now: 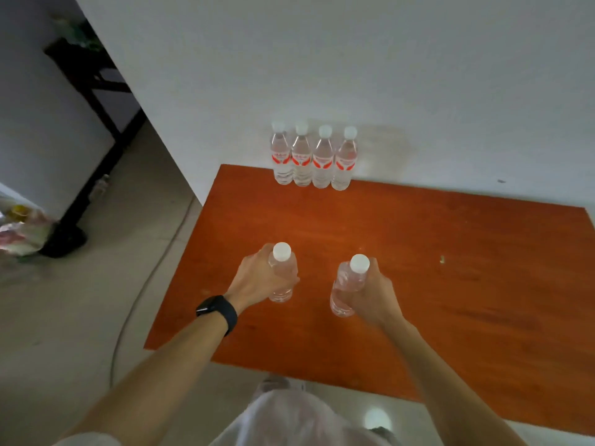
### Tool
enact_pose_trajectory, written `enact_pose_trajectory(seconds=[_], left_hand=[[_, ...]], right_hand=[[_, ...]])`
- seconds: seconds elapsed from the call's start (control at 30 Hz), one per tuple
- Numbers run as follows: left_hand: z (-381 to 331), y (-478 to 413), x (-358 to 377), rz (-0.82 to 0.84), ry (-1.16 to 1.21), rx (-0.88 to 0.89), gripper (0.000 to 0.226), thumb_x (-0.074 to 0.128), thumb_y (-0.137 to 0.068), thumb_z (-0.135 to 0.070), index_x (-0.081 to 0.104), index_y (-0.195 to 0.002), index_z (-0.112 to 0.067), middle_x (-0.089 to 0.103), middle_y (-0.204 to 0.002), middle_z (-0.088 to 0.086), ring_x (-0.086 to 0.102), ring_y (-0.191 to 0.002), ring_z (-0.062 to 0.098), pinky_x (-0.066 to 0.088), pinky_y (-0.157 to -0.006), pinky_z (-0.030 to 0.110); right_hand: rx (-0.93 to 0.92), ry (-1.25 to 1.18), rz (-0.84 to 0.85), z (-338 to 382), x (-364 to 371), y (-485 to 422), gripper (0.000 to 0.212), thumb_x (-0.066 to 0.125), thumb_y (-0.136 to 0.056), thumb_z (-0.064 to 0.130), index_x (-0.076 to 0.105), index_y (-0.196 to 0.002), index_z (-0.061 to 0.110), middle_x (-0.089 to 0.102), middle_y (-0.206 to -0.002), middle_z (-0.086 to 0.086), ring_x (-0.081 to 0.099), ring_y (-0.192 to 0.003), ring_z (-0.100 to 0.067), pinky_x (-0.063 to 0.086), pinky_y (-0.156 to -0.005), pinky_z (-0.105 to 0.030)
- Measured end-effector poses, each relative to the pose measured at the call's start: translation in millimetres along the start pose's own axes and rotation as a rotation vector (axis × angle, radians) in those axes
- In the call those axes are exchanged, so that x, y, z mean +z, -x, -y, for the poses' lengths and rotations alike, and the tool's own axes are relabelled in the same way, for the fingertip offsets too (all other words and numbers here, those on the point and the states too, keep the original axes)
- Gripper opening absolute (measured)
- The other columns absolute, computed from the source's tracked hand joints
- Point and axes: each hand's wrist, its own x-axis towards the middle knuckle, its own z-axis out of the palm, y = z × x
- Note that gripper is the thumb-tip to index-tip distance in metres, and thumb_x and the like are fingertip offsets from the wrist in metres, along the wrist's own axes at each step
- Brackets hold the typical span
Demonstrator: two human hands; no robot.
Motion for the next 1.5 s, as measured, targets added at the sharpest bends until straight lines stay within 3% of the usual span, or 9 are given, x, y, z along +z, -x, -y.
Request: enact_pose_trajectory(seconds=[0.2, 0.4, 0.47, 0.6, 0.87, 1.07, 1.2, 1.37, 1.5], left_hand=[[12.3, -94.5, -42.4, -0.037, -0.089, 0.019, 0.074, 0.084, -0.07, -0.058, 0.05, -0.128, -0.029, 0.067, -0.117, -0.009, 0.067, -0.105, 0.014, 0.06, -0.089, 0.039], [21.0, -170.0, -71.6, -0.055, 0.033, 0.008, 0.062, 0.08, -0.071, -0.055, 0.053, -0.121, -0.031, 0.067, -0.107, -0.012, 0.068, -0.099, 0.011, 0.061, -0.086, 0.035], [20.9, -190.3, -77.3, -0.065, 0.04, 0.02, 0.06, 0.083, -0.074, -0.047, 0.052, -0.123, -0.028, 0.066, -0.109, -0.01, 0.067, -0.102, 0.013, 0.06, -0.086, 0.033], [13.8, -225.6, -85.3, -0.057, 0.042, 0.054, 0.058, 0.082, -0.074, -0.044, 0.052, -0.121, -0.028, 0.066, -0.107, -0.011, 0.067, -0.099, 0.012, 0.06, -0.084, 0.031], [2.2, -265.5, -81.0, 0.023, 0.053, 0.149, 0.047, 0.081, -0.075, -0.036, 0.052, -0.111, -0.032, 0.065, -0.102, -0.014, 0.066, -0.095, 0.007, 0.06, -0.083, 0.034], [5.3, -271.7, -74.8, 0.075, 0.155, 0.12, 0.08, 0.084, -0.066, -0.043, 0.04, -0.133, -0.038, 0.059, -0.126, -0.014, 0.061, -0.113, 0.011, 0.058, -0.093, 0.041], [17.8, -272.0, -67.8, 0.041, 0.243, 0.065, 0.104, 0.088, -0.058, -0.055, 0.03, -0.142, -0.04, 0.048, -0.142, -0.013, 0.052, -0.127, 0.011, 0.051, -0.104, 0.042], [37.6, -264.8, -49.3, 0.02, 0.19, 0.006, 0.119, 0.091, -0.063, -0.053, 0.015, -0.154, -0.04, 0.029, -0.16, -0.008, 0.039, -0.142, 0.016, 0.04, -0.108, 0.039], [51.2, -278.2, -37.3, 0.072, 0.158, -0.089, 0.127, 0.088, -0.068, -0.055, 0.001, -0.16, -0.036, 0.027, -0.165, -0.002, 0.037, -0.146, 0.023, 0.039, -0.111, 0.051]], right_hand=[[0.001, -0.028, -0.026, 50.3, 39.7, -83.7, 0.07, 0.084, -0.076, 0.025, 0.04, -0.13, 0.021, 0.062, -0.11, 0.005, 0.066, -0.095, -0.014, 0.049, -0.066, -0.016], [-0.034, -0.041, -0.098, 92.9, 67.5, -161.0, 0.076, 0.086, -0.076, 0.03, 0.038, -0.134, 0.023, 0.061, -0.114, 0.008, 0.065, -0.096, -0.012, 0.047, -0.06, -0.01], [-0.044, -0.046, -0.127, 106.9, 73.0, -183.1, 0.078, 0.086, -0.076, 0.029, 0.037, -0.136, 0.022, 0.06, -0.117, 0.008, 0.063, -0.099, -0.012, 0.049, -0.064, -0.012], [-0.098, -0.095, -0.166, 128.6, 72.9, -219.8, 0.074, 0.086, -0.074, 0.022, 0.036, -0.128, 0.029, 0.059, -0.114, 0.009, 0.062, -0.101, -0.014, 0.057, -0.081, -0.03], [-0.142, -0.131, -0.212, 139.5, 70.7, -257.5, 0.066, 0.083, -0.075, 0.023, 0.038, -0.124, 0.028, 0.058, -0.103, 0.017, 0.062, -0.09, -0.005, 0.046, -0.065, -0.012], [-0.082, -0.208, -0.169, 132.4, 66.1, -265.8, 0.079, 0.088, -0.07, 0.028, 0.03, -0.123, 0.037, 0.057, -0.102, 0.024, 0.062, -0.083, 0.004, 0.048, -0.065, -0.013], [-0.026, -0.204, -0.103, 109.6, 73.4, -271.0, 0.093, 0.092, -0.066, 0.03, 0.031, -0.136, 0.029, 0.057, -0.121, 0.019, 0.061, -0.108, -0.006, 0.047, -0.076, -0.009], [0.061, -0.122, 0.034, 80.8, 90.5, -274.4, 0.104, 0.087, -0.071, 0.042, 0.022, -0.151, 0.029, 0.048, -0.148, 0.008, 0.051, -0.133, -0.017, 0.047, -0.107, -0.039], [0.041, -0.101, 0.05, 76.4, 98.2, -285.0, 0.091, 0.078, -0.081, 0.046, 0.021, -0.152, 0.035, 0.05, -0.147, 0.01, 0.052, -0.133, -0.017, 0.047, -0.108, -0.04]])
